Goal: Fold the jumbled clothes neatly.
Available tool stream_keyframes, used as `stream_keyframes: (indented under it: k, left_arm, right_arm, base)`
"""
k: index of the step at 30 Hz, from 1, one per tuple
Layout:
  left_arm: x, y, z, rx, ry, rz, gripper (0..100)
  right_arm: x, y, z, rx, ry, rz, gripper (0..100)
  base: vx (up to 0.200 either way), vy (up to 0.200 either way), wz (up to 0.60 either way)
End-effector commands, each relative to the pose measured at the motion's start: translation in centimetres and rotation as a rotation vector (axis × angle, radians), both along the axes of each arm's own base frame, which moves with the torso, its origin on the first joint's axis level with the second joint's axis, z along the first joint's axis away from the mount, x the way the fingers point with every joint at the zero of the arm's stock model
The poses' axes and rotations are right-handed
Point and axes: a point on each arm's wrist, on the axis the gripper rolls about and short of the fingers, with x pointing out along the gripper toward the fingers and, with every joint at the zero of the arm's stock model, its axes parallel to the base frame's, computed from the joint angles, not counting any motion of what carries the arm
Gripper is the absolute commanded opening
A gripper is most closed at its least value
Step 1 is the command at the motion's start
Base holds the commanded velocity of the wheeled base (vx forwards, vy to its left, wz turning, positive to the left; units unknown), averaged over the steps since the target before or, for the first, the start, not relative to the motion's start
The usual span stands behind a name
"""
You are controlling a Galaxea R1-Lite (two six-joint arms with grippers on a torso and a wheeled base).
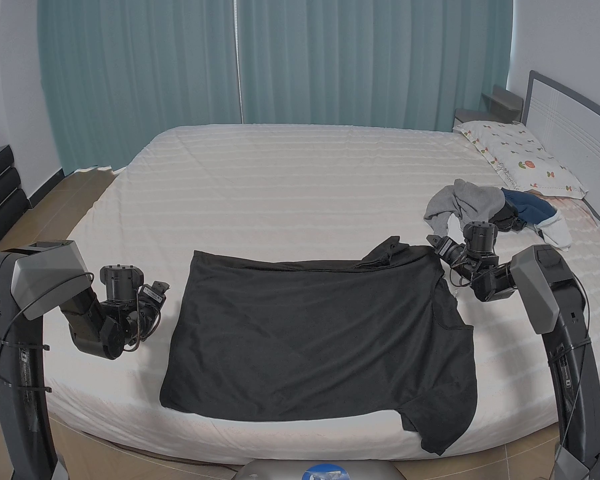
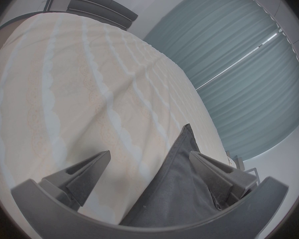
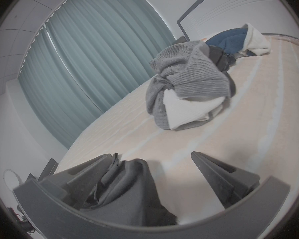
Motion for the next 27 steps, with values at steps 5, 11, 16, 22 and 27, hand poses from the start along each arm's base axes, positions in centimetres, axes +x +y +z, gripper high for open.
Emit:
stream_keyframes:
  k: [5,11,16,22,27]
  left_arm:
    - [-2.1,-0.1,2.6,-0.029,-0.078,-0.049,100]
    - [-4.1,-1.1,5.3,-0.037,-0.115,-0.101,100]
    - [-7.0,-2.7,4.9,-0.037,-0.053,-0.153,100]
    - [-11.2,-4.1,3.9,-0.038,0.051,-0.212,100]
    - [-13.2,-4.2,3.2,-0.040,0.081,-0.227,100]
  right_arm:
    - [-6.1,-1.7,6.3,0.017,0.032,0.011,100]
    - [-17.0,-2.4,7.6,0.074,0.171,0.111,100]
    - [-23.0,-2.8,6.8,0.120,0.225,0.142,100]
    - [-27.2,-2.2,4.5,0.152,0.276,0.190,100]
    - [-28.4,-2.0,3.0,0.195,0.314,0.240,100]
  base:
    - [0.000,0.000,0.00]
    - [0.000,0.000,0.00]
    - [0.000,0.000,0.00]
    - [0.000,0.000,0.00]
    - [0.000,0.000,0.00]
